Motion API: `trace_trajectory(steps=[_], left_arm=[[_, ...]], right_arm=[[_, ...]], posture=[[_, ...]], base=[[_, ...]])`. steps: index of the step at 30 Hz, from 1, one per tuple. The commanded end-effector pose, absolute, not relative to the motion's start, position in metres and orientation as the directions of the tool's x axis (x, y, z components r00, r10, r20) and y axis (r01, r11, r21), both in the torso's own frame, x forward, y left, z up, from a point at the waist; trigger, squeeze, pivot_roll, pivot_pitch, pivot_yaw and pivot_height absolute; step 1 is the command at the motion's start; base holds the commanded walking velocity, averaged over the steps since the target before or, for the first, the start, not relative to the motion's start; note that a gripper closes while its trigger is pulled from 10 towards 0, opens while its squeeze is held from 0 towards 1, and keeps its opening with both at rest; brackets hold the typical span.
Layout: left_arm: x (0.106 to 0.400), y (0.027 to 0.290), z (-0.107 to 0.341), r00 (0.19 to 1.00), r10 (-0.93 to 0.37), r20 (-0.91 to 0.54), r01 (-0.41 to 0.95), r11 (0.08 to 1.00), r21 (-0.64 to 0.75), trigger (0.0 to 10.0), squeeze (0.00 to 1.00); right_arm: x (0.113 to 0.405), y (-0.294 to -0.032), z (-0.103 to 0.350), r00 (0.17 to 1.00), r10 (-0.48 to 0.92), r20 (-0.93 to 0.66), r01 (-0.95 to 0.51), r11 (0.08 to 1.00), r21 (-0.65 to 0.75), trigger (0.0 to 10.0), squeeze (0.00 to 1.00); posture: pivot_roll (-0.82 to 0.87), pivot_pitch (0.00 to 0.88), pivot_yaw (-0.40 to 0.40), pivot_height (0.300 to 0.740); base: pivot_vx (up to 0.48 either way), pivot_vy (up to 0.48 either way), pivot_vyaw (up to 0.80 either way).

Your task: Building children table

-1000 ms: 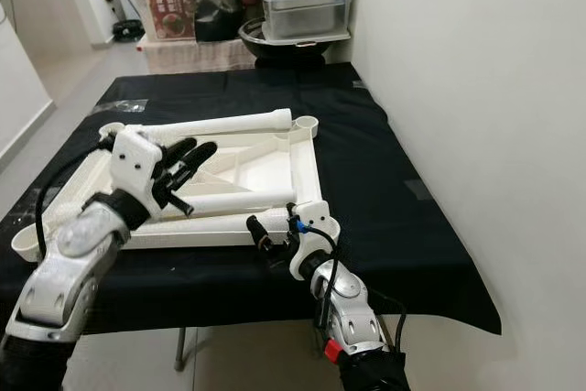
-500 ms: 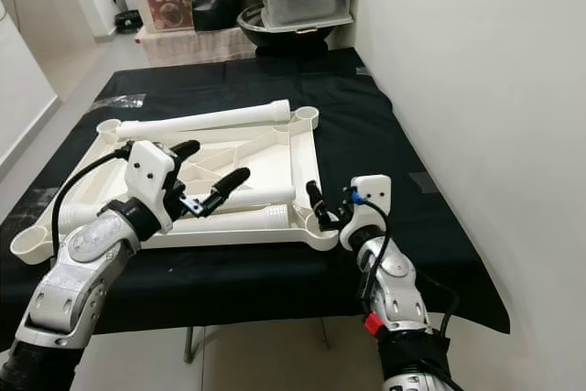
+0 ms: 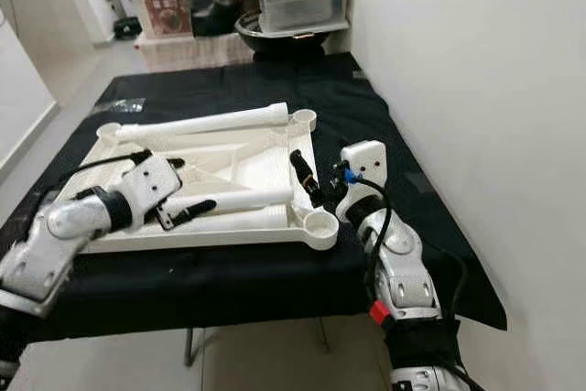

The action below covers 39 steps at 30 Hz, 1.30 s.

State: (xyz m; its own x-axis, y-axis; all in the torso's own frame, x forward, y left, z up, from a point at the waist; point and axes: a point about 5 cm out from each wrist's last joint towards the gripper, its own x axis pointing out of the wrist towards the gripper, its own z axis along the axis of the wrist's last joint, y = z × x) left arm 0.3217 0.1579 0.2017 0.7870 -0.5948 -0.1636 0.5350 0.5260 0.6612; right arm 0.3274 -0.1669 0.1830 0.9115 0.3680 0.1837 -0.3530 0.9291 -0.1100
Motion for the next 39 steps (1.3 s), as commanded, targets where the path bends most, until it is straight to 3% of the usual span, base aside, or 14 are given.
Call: trace_trajectory(steps=[1,5,7,8,9,10,30,39], left_arm=[[0.326,0.163,0.213,0.806,-0.575,-0.14,0.501,0.536,0.68,10.0,0.0],[0.324,0.158,0.229,0.817,-0.576,-0.022,0.47,0.643,0.605,10.0,0.0],[0.316,0.152,0.234,0.822,-0.561,0.095,0.47,0.764,0.443,10.0,0.0],[0.316,0.152,0.234,0.822,-0.561,0.095,0.47,0.764,0.443,10.0,0.0],[0.311,0.15,0.229,0.839,-0.526,0.135,0.462,0.822,0.334,10.0,0.0],[0.31,0.149,0.226,0.843,-0.519,0.138,0.459,0.83,0.317,10.0,0.0],[0.313,0.14,0.223,0.831,-0.548,0.091,0.475,0.786,0.395,10.0,0.0],[0.311,0.123,0.217,0.819,-0.562,0.12,0.501,0.801,0.328,10.0,0.0]], right_arm=[[0.326,-0.16,0.183,0.902,0.396,0.172,-0.378,0.917,-0.129,10.0,0.0],[0.324,-0.162,0.181,0.911,0.379,0.163,-0.362,0.924,-0.124,10.0,0.0],[0.323,-0.167,0.179,0.923,0.353,0.154,-0.337,0.934,-0.122,10.0,0.0],[0.323,-0.167,0.179,0.923,0.353,0.154,-0.337,0.934,-0.122,10.0,0.0],[0.325,-0.172,0.18,0.929,0.337,0.152,-0.321,0.94,-0.118,10.0,0.0],[0.326,-0.173,0.181,0.931,0.334,0.151,-0.319,0.941,-0.116,10.0,0.0],[0.331,-0.158,0.178,0.93,0.337,0.15,-0.324,0.94,-0.104,10.0,0.0],[0.333,-0.159,0.179,0.94,0.303,0.154,-0.293,0.952,-0.086,10.0,0.0]], posture=[[-0.06,0.0,0.085,0.74],[-0.06,0.002,0.081,0.74],[-0.06,0.002,0.077,0.74],[-0.06,0.002,0.077,0.74],[-0.06,0.0,0.059,0.74],[-0.05,0.0,0.057,0.74],[-0.05,0.0,0.069,0.74],[-0.05,0.0,0.075,0.74]], base=[[0.0,0.0,0.0],[0.0,0.0,0.0],[0.0,0.0,0.0],[0.0,0.0,0.0],[0.0,0.48,0.0],[0.0,0.48,0.0],[0.0,0.48,0.0],[0.0,0.0,0.0]])
